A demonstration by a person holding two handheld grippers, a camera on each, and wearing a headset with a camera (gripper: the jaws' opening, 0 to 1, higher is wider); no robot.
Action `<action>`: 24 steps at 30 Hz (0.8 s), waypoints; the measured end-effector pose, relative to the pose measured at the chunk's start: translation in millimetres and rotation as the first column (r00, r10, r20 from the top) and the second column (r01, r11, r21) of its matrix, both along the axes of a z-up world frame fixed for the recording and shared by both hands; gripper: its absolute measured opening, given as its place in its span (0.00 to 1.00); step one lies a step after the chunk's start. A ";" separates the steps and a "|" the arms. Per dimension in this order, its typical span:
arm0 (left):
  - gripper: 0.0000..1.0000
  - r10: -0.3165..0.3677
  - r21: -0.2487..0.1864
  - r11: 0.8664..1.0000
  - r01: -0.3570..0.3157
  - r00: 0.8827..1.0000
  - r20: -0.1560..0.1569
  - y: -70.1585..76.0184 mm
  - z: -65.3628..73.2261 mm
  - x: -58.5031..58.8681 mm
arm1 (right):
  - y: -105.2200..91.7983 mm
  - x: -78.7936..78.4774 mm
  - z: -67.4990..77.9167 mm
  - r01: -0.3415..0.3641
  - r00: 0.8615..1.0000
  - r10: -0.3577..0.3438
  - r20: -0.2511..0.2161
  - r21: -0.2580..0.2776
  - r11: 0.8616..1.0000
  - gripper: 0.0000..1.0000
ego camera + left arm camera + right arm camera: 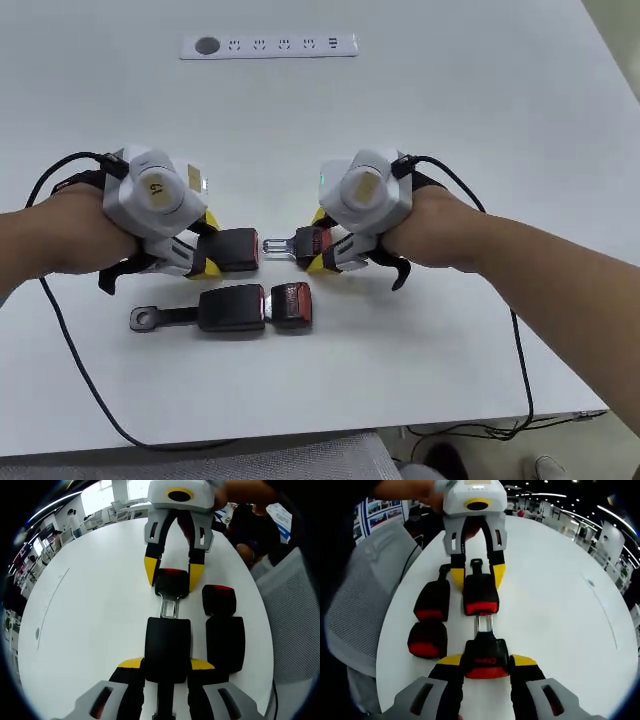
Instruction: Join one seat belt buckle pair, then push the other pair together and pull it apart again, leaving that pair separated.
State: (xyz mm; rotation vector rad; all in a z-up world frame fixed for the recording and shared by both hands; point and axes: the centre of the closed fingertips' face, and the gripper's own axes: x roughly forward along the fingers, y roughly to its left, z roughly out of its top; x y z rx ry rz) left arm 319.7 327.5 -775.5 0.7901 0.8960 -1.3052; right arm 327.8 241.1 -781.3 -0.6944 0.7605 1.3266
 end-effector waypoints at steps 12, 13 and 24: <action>0.33 -0.014 0.021 1.000 0.014 1.000 0.002 0.7 -0.8 1.4 | 13.4 -2.1 3.8 -0.022 1.000 0.022 0.020 0.004 1.000 0.33; 0.33 -0.015 0.020 1.000 0.015 1.000 0.002 0.5 -0.5 1.1 | 15.5 -3.7 4.1 -0.021 1.000 0.021 0.016 0.012 1.000 0.33; 0.32 -0.056 -0.002 0.998 0.056 0.998 0.013 1.4 -1.7 2.2 | 18.6 -2.6 3.0 -0.037 0.999 0.036 0.010 0.023 0.999 0.31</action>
